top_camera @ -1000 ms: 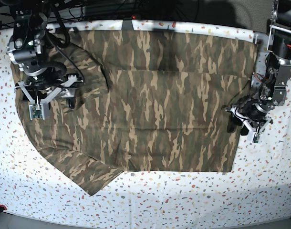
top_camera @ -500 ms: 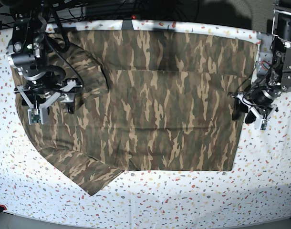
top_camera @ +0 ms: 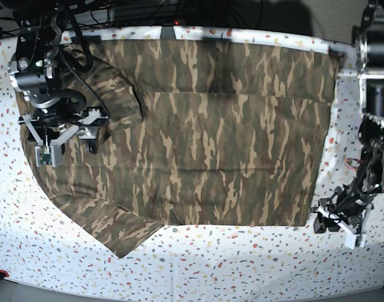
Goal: Fold the T-shirt properly
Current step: 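Grasp the shirt's side edges with both grippers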
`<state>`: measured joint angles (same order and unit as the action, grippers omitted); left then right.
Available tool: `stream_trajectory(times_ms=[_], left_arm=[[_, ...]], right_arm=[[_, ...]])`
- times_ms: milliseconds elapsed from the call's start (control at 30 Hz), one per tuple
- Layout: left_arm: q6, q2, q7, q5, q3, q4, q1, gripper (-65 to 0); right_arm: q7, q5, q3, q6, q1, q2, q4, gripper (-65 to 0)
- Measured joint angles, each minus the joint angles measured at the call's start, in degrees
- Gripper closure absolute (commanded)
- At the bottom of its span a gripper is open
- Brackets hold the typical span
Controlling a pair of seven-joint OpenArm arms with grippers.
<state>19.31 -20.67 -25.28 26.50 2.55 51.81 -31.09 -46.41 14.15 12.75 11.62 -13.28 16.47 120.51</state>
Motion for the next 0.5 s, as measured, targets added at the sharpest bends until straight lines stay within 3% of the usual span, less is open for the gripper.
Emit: stream_trajectory(times_ms=[100,233,367,500], left_arm=[[-0.3,4.1,1.6,-0.7,0.0,-13.0,-5.5,-30.6],[0.0,8.3,11.0,-6.9,0.0,-31.8,-12.7,-30.7],[-0.3,8.7,18.8,-11.0,-0.1,-42.8,-16.2,-30.7],[-0.9,7.3,20.5,-12.6,-0.1,-43.0,-17.0,-30.7]], right_arm=[[-0.2,0.0,0.1,0.0,0.0,0.0,0.0,-41.5],[-0.6,1.4,0.0,0.2,0.0,0.0,0.0,-41.5],[-1.7,1.2,0.1,0.2,0.0,0.0,0.0,-41.5],[-1.9,1.2,0.1,1.3,0.0,0.0,0.0,-41.5]])
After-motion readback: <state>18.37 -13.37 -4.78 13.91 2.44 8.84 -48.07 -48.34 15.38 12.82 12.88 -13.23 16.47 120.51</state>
